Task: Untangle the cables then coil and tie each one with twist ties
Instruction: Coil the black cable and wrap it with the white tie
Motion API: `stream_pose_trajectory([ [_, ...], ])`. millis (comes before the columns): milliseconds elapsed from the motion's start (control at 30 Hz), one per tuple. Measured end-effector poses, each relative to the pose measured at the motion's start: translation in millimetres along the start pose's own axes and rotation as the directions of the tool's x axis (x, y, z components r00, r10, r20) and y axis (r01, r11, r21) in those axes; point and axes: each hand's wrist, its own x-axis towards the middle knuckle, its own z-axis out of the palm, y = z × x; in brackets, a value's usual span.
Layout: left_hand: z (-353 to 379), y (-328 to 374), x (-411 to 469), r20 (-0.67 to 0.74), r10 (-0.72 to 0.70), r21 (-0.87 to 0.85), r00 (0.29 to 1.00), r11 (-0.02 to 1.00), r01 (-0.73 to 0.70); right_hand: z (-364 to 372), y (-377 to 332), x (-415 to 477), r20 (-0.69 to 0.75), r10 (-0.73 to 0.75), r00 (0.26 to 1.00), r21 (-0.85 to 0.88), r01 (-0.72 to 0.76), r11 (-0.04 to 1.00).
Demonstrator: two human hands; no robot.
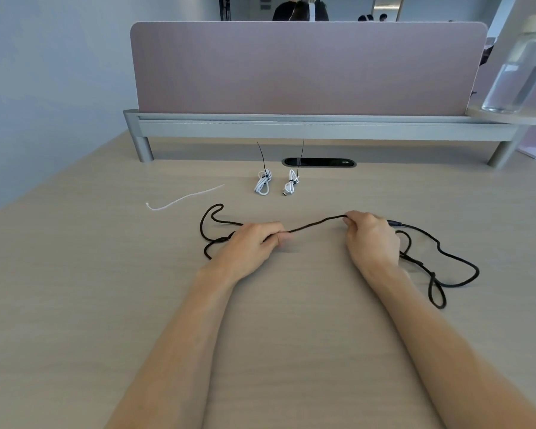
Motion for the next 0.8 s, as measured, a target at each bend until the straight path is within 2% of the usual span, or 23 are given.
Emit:
stream_pose_trajectory([
  [33,0,1,0,-0.018,-0.024,-0.023,1.000,0.999,0.024,-1,0,0,0.016,-0.042,0.999,-0.045,0.043,0.998],
  [100,1,5,0,-0.027,-0.028,-0.003,0.999,1.000,0.028,0,-2,-3,-0.004,-0.228,0.974,-0.047,0.228,0.973],
  [200,3,7,0,-0.024,0.007,0.027,1.000,1.000,-0.006,-1,-16,-8,-0.061,-0.477,0.877,0.192,0.479,0.856],
  [300,2,4,1,-0.015,0.012,0.023,1.000,1.000,-0.011,7,-27,-12,-0.018,-0.636,0.771,0.307,0.610,0.731],
  [367,3,6,1,-0.019,0.015,0.030,1.000,0.999,-0.014,13,-26,-10,-0.010,-0.674,0.739,0.310,0.643,0.701],
  [400,3,6,1,-0.022,0.004,0.042,1.000,0.999,-0.003,14,-23,-8,0.014,-0.654,0.757,0.294,0.622,0.726],
  [467,-1,3,2,-0.024,-0.030,0.075,0.999,0.997,0.032,9,-16,-4,0.044,-0.507,0.861,0.172,0.494,0.852],
  [533,-5,-2,1,-0.038,-0.062,0.106,0.997,0.992,0.065,0,-7,1,0.024,-0.283,0.959,-0.047,0.284,0.958],
  [567,-6,-3,1,-0.046,-0.066,0.119,0.997,0.990,0.071,-3,-6,1,0.011,-0.224,0.974,-0.115,0.224,0.968],
  [600,-7,-2,0,-0.048,-0.063,0.133,0.997,0.989,0.069,-4,-7,-1,0.000,-0.228,0.974,-0.119,0.226,0.967],
  [667,-4,2,1,-0.037,-0.048,0.154,0.998,0.987,0.053,-1,-16,-9,0.015,-0.359,0.933,-0.013,0.360,0.933],
  [733,-1,7,2,-0.022,-0.034,0.175,0.999,0.984,0.037,4,-27,-14,0.074,-0.554,0.829,0.187,0.534,0.824],
  [800,0,8,1,-0.013,-0.028,0.182,1.000,0.983,0.029,10,-33,-16,0.132,-0.651,0.747,0.306,0.594,0.744],
])
